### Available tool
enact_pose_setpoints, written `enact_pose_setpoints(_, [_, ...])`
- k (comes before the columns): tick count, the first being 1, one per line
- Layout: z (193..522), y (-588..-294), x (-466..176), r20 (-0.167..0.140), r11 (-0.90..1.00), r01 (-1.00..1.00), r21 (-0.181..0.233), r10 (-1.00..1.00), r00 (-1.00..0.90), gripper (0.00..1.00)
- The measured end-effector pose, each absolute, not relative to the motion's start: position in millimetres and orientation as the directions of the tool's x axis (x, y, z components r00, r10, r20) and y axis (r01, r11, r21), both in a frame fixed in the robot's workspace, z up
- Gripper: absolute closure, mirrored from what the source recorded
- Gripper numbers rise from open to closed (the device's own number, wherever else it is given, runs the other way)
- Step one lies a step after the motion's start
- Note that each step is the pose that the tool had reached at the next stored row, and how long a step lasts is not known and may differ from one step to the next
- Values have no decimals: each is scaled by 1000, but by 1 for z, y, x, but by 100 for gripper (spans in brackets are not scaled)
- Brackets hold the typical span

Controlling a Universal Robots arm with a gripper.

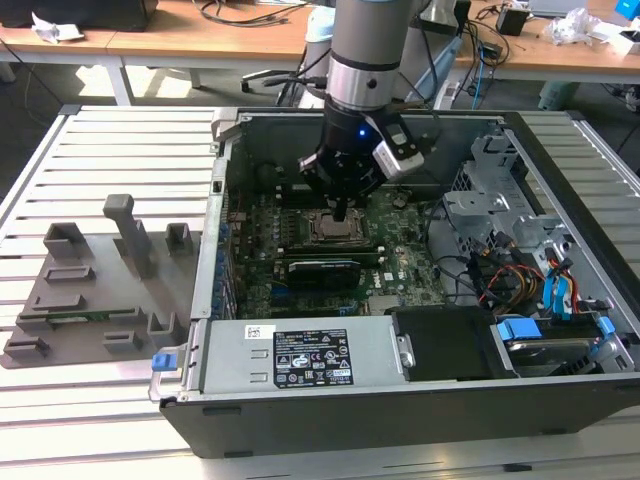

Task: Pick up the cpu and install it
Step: 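Install the second cpu locking lever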

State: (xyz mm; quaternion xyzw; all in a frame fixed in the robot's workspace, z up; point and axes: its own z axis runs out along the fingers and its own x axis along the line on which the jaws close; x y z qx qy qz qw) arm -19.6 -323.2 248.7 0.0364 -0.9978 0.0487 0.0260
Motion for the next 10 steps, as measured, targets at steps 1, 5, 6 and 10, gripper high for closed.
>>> enact_pose_setpoints(1, [253, -323, -20, 56, 993, -75, -95, -70, -996, 89])
enact_pose_setpoints(5, [262, -323, -20, 56, 993, -75, -95, -70, -996, 89])
enact_pose_setpoints(6, [262, -323, -20, 56, 993, -75, -95, -70, -996, 89])
enact_pose_setpoints(10, [262, -323, -20, 56, 993, -75, -95, -70, -996, 89])
